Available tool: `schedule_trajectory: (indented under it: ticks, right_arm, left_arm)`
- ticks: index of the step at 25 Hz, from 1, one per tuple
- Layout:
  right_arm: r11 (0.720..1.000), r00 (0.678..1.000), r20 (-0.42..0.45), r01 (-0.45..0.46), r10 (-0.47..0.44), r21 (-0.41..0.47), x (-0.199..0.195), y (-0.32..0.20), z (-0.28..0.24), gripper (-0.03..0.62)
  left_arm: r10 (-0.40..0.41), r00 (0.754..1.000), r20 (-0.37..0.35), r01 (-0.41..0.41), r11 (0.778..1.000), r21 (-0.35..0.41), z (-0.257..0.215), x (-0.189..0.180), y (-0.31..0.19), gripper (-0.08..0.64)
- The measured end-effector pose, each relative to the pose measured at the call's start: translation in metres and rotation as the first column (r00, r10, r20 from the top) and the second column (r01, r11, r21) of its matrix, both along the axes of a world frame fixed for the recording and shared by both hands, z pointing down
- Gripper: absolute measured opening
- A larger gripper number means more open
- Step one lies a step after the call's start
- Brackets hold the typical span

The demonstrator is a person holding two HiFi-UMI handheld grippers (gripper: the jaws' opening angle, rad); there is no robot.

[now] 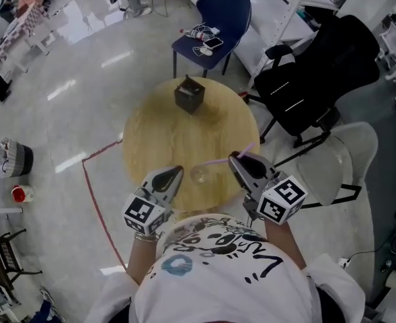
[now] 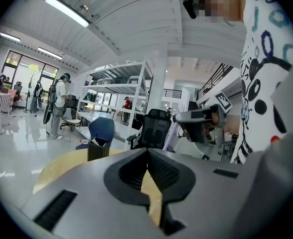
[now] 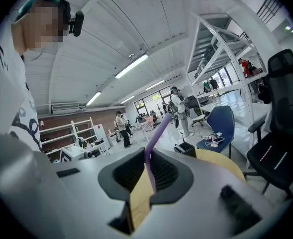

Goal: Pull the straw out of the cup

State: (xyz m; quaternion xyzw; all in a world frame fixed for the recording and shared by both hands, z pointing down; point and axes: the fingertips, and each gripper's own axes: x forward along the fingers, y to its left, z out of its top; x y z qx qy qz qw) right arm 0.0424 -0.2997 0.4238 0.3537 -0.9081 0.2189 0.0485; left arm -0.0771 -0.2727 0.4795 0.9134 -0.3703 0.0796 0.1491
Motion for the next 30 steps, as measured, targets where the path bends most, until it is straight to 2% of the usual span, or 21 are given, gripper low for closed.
schedule_trajectory:
  ticks: [11, 30]
  right_arm:
    - [0.999, 0.996, -0.080, -0.032, 0.032, -0.004, 0.017, 0.003, 0.027, 0.049]
    - [0.998, 0.978, -0.205, 0.057, -0.047, 0.042, 0.004, 0.011, 0.041, 0.049]
  left_arm:
    - [0.016, 1.000, 0.004, -0.016, 1.000, -0.007, 0.005, 0.008, 0.001, 0.015]
    - [0.035, 0.999, 0.006, -0.035, 0.999, -0.015, 0.005, 0.015, -0.002, 0.015]
